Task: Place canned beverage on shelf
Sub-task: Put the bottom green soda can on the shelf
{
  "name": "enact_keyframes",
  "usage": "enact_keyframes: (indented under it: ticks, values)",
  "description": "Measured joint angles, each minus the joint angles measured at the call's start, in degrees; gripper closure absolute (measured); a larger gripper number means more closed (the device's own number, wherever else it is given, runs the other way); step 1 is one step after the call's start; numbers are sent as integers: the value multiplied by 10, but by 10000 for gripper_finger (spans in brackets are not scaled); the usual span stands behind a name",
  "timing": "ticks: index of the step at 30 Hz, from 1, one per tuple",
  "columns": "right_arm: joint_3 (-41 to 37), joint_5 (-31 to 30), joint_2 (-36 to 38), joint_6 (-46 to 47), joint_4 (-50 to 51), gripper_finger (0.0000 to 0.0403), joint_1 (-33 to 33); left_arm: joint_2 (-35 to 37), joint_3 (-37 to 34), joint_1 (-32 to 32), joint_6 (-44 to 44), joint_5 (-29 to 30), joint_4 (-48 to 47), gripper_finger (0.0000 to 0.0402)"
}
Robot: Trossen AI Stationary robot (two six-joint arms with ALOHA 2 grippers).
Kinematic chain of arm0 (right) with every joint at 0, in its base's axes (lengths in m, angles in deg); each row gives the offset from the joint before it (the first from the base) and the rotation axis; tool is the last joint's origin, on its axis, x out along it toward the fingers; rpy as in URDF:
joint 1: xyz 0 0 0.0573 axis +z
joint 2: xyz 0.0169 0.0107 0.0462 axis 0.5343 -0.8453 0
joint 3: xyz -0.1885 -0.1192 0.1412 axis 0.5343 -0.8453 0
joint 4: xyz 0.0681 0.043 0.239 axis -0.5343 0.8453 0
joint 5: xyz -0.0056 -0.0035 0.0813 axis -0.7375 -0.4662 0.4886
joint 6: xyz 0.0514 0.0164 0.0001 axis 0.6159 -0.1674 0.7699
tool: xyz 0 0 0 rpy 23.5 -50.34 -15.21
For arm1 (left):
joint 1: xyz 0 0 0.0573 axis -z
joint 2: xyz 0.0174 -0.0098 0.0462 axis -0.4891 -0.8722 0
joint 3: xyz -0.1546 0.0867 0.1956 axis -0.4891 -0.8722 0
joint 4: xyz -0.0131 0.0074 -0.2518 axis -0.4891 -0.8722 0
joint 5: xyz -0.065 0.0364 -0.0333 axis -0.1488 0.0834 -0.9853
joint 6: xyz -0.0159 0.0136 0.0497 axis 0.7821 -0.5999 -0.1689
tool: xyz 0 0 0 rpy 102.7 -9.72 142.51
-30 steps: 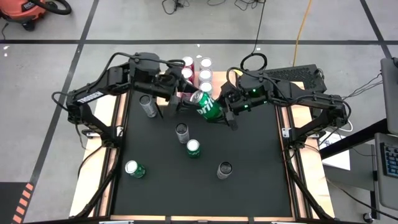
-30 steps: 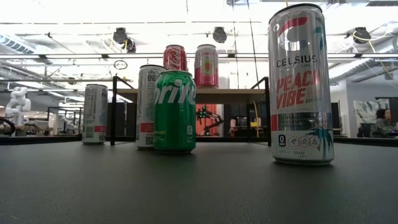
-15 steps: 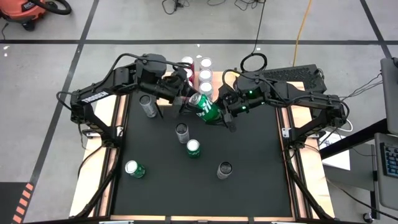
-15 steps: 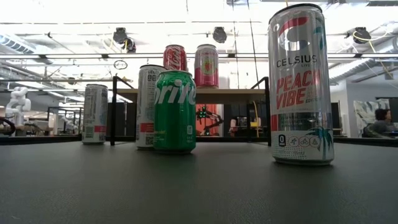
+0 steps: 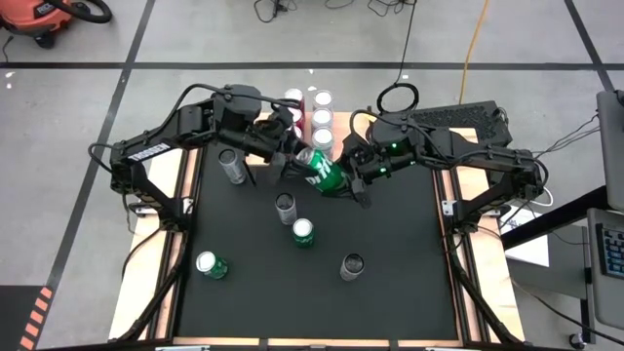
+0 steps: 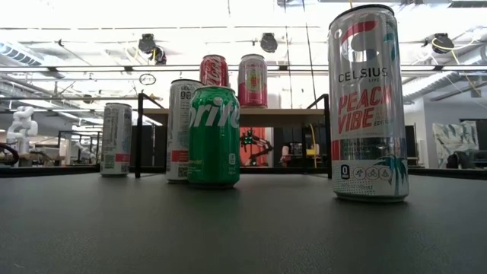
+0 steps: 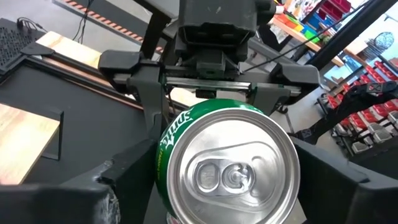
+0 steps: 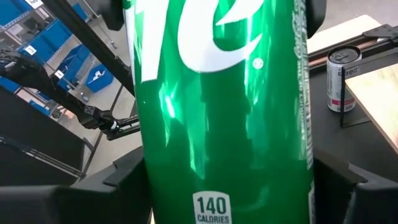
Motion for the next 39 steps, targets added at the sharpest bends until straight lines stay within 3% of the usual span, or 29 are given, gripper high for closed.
enact_keyframes:
  ticks: [16, 28, 39]
  values:
    - [0, -1, 0, 7, 1, 113, 0, 0, 0, 0, 2, -3, -1, 95]
    - [0, -1, 0, 53, 3, 64, 0, 0, 0, -1, 3, -11, -1, 95]
    - [0, 15, 16, 76, 4, 57, -7, 8, -1, -11, 18, -43, 2, 95]
